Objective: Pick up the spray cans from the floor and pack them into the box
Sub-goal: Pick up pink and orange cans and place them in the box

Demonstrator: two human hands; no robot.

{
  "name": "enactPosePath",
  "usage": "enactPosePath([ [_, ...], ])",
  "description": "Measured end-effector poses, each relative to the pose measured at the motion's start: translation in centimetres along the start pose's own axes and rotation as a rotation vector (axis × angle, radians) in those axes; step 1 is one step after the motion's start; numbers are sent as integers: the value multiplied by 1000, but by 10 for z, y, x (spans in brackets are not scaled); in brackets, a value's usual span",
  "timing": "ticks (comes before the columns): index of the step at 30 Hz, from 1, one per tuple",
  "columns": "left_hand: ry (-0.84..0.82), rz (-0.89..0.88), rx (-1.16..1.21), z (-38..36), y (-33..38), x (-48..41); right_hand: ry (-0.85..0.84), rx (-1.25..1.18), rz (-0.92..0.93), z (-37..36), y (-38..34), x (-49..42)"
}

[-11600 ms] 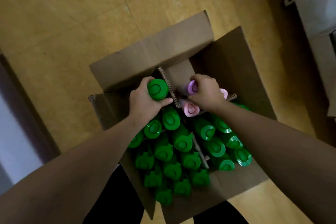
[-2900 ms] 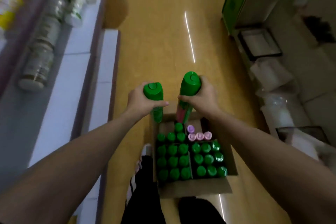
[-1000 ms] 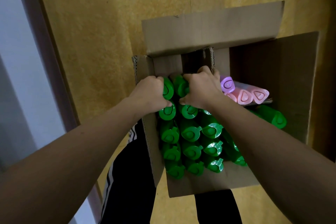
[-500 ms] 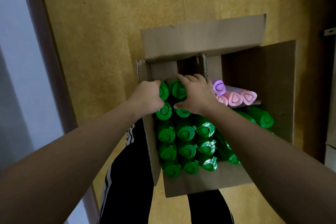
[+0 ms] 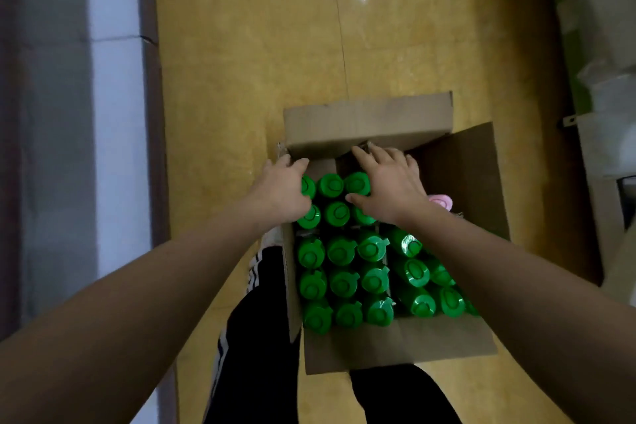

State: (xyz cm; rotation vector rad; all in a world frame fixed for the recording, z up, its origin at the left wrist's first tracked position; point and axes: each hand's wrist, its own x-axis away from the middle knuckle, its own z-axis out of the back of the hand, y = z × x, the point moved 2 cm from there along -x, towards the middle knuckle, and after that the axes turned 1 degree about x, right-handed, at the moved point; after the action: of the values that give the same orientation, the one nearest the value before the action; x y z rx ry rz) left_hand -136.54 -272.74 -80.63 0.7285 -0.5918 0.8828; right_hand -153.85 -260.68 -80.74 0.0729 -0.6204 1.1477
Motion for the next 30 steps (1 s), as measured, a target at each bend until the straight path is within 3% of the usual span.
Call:
enactPosePath([
  [9, 416, -3, -125, 150, 115, 223, 235, 125, 112, 237, -63, 147],
  [19, 894, -76, -334, 325, 212, 494, 686, 318, 229, 486, -148, 343],
  [26, 1289, -155, -472, 375, 238, 653, 973, 338, 248, 583, -186, 467],
  [30, 1417, -60, -492, 364, 225, 727, 1024, 401, 398, 600, -222, 502],
])
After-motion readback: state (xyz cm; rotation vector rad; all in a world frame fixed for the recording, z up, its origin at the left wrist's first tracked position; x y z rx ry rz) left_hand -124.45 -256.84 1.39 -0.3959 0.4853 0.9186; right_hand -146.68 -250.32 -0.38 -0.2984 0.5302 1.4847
